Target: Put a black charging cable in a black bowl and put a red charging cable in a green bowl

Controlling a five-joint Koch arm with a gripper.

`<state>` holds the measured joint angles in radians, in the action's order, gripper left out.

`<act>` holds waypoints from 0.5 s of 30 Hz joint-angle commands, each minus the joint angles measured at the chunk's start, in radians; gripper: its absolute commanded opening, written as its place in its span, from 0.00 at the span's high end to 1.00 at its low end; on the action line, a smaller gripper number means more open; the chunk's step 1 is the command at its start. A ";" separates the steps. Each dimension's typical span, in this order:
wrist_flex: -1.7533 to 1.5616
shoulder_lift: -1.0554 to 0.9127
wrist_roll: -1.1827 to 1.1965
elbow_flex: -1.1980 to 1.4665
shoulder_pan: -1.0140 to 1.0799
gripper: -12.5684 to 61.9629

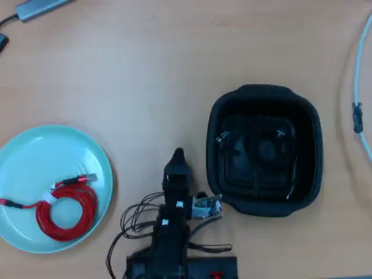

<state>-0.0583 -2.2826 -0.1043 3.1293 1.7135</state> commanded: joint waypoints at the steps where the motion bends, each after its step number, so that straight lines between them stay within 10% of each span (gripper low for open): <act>1: 0.057 -0.091 0.017 0.026 -0.008 0.38; 15: 0.132 -0.086 0.015 0.026 -0.006 0.38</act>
<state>-0.0537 -2.2826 -0.1028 3.1293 1.7073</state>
